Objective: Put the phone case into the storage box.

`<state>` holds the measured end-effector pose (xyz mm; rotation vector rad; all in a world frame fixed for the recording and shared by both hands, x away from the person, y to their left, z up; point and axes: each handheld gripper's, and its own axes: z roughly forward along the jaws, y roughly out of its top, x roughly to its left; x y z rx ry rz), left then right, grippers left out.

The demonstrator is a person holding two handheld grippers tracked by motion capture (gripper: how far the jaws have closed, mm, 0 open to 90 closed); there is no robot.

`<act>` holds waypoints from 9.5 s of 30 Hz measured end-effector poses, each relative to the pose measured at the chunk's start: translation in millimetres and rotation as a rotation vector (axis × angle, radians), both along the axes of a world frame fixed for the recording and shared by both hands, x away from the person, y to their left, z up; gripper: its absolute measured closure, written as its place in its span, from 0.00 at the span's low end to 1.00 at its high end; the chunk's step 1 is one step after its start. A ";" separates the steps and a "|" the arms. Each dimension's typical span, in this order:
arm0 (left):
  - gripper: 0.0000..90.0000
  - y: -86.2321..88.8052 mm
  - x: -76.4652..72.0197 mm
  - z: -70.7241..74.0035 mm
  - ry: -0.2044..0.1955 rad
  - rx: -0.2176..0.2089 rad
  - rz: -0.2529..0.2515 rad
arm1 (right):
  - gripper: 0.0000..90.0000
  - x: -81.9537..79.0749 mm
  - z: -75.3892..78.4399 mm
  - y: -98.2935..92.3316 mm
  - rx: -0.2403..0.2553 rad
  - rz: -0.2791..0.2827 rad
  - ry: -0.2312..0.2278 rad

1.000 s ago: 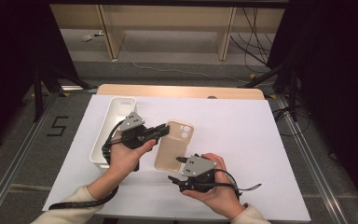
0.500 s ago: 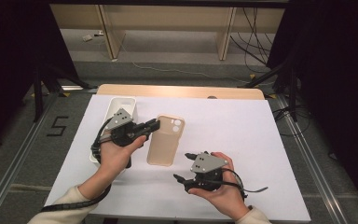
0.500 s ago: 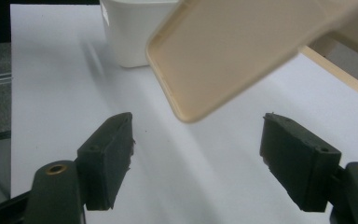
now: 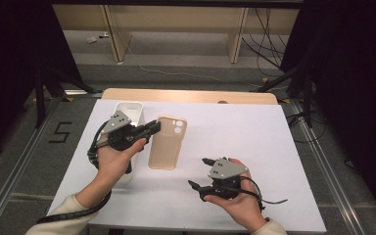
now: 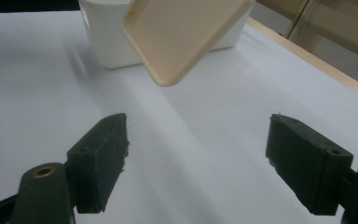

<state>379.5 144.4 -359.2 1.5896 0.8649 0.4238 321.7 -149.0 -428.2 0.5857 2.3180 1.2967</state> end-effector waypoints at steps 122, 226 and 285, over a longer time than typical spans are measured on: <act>0.92 83.6 13.5 29.1 -0.064 -0.051 0.214 | 0.24 -4.7 5.2 -76.1 0.107 -0.210 0.003; 0.92 130.1 68.0 13.1 -0.074 -0.010 0.234 | 0.24 -3.8 0.5 -73.9 0.121 -0.224 0.026; 0.92 130.2 115.2 -4.9 -0.045 0.033 0.252 | 0.24 -3.0 0.6 -75.3 0.112 -0.219 0.022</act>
